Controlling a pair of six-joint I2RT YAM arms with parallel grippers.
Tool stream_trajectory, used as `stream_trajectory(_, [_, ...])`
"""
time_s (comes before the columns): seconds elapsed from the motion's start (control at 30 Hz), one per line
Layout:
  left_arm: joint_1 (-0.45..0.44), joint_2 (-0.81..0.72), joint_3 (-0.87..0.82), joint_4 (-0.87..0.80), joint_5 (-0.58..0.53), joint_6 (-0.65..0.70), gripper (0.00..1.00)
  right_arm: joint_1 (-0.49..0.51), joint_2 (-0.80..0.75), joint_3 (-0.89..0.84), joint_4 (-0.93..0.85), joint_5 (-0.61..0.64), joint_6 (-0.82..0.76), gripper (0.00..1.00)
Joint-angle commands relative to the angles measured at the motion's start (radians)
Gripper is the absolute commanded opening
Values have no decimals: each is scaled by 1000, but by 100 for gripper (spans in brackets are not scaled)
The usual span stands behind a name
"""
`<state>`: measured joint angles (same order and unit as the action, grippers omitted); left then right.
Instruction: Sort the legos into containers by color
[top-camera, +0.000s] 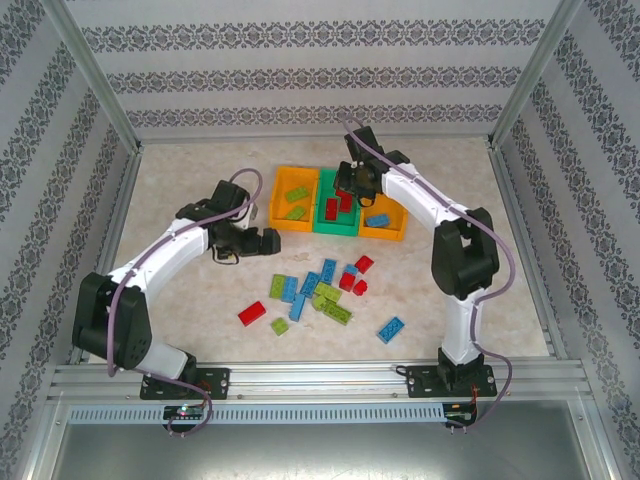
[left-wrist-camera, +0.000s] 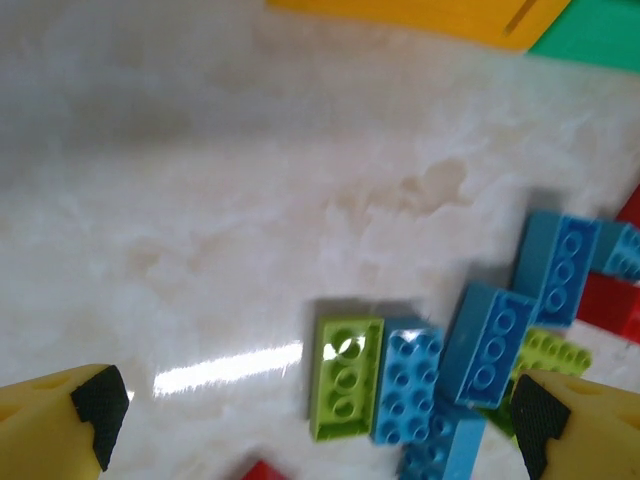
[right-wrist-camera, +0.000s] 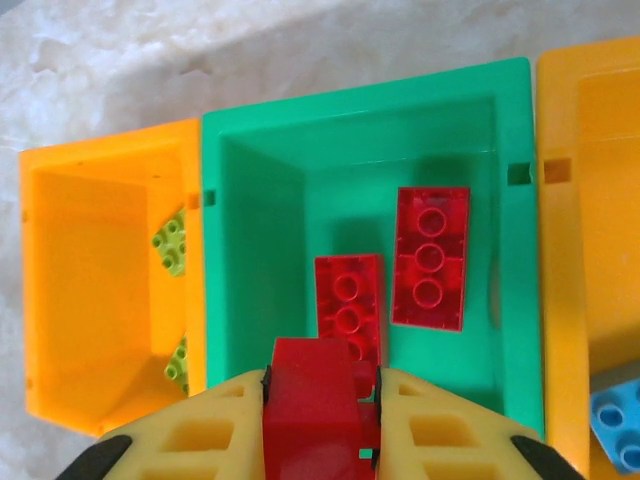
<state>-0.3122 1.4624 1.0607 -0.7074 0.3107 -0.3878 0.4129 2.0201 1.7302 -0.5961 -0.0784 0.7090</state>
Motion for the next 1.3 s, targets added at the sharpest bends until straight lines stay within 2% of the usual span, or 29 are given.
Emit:
stream_trajectory(0.0, [5, -59, -58, -70, 21, -26, 100, -14, 43, 70, -43, 11, 30, 30])
stream_trajectory(0.1, [4, -77, -86, -131, 2, -60, 100, -17, 82, 105, -60, 9, 35, 35])
stream_trajectory(0.27, [5, -76, -108, -217, 59, -180, 100, -14, 107, 117, -53, 0, 40, 46])
stream_trajectory(0.5, [4, -99, -132, -332, 92, -360, 100, -7, 68, 86, 9, -19, 26, 58])
stream_trajectory(0.7, [5, -172, -245, -327, 149, -596, 100, -5, 11, 71, 39, -7, -29, 65])
stream_trajectory(0.83, [4, -209, -299, -275, 144, -722, 99, -16, -28, 45, 53, 2, -68, 67])
stream_trajectory(0.97, [-2, -177, -291, -206, 131, -756, 96, -44, -44, 26, 65, -35, -86, 68])
stream_trajectory(1.27, [-29, -14, -191, -180, 130, -694, 96, -105, -24, 18, 75, -107, -83, 68])
